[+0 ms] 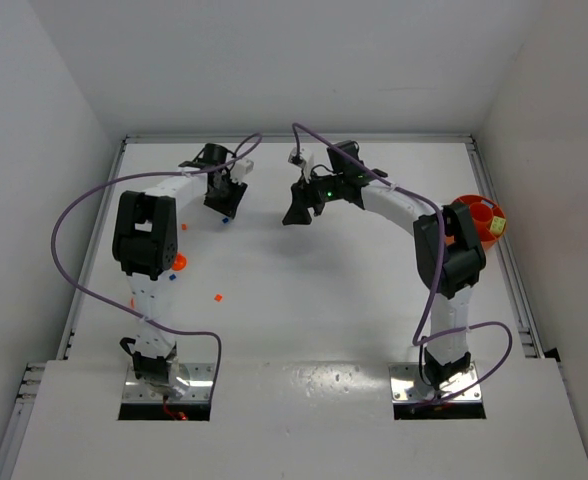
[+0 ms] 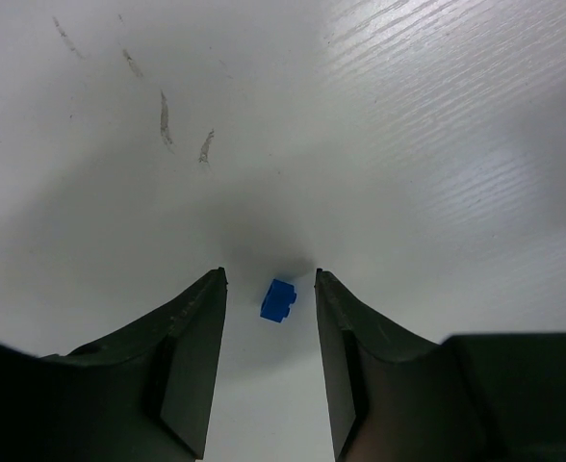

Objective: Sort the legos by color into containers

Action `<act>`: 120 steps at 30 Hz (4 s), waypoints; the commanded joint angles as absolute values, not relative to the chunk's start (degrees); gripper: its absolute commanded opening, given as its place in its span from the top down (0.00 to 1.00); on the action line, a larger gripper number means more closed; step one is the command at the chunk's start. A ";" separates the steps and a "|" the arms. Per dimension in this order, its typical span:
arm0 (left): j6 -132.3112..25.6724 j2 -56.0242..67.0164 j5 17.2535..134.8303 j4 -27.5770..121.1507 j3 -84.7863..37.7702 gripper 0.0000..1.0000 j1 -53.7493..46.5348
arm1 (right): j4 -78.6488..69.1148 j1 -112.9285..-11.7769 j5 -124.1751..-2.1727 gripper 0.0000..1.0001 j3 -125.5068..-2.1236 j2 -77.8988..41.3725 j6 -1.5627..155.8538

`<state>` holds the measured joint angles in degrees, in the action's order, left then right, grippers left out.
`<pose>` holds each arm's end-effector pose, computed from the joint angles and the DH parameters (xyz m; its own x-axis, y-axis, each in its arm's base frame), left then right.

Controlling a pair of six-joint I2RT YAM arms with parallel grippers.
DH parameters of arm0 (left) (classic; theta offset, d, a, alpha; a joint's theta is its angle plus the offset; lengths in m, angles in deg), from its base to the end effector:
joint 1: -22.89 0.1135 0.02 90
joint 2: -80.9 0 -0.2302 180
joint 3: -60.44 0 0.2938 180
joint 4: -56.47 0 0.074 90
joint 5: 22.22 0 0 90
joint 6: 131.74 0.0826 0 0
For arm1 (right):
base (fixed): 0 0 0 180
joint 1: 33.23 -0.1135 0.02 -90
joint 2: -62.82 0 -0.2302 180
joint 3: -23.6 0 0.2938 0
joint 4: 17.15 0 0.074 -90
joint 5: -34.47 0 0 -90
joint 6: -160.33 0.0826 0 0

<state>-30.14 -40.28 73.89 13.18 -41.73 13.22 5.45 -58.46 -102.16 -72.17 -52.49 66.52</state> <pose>0.4811 -0.0909 0.0765 -0.8116 0.3411 -0.4743 0.3869 0.9221 0.0012 0.4197 0.2641 0.1356 -0.5537 -0.3114 -0.7723 -0.8189 0.3716 0.4374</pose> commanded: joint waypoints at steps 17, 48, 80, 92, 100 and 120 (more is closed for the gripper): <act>-28.20 -40.74 73.58 11.99 -40.64 0.56 14.45 | 3.25 -58.19 -104.49 0.36 -71.50 -50.12 67.17; -33.54 -34.79 88.05 12.77 -36.86 0.84 17.35 | -1.04 -58.19 -102.56 0.36 -64.50 -44.16 70.41; -115.66 -6.64 126.67 74.93 -0.64 1.00 21.31 | -45.92 -61.97 -106.95 0.51 -50.94 -40.81 112.13; -103.27 -3.65 111.93 45.58 -8.47 1.00 15.78 | -30.25 -65.47 -82.42 0.54 -48.73 -32.19 94.39; -102.21 -2.86 108.65 41.17 -9.61 1.00 12.87 | -24.87 -68.65 -80.32 0.54 -55.94 -36.93 101.00; -108.00 -4.00 113.48 47.49 -7.86 1.00 15.16 | -27.07 -67.42 -84.19 0.63 -52.25 -38.87 110.58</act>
<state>-105.46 -4.37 110.61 43.89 -7.52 14.34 -24.78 -67.53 -82.91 -53.30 -38.89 109.62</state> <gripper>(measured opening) 0.171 0.378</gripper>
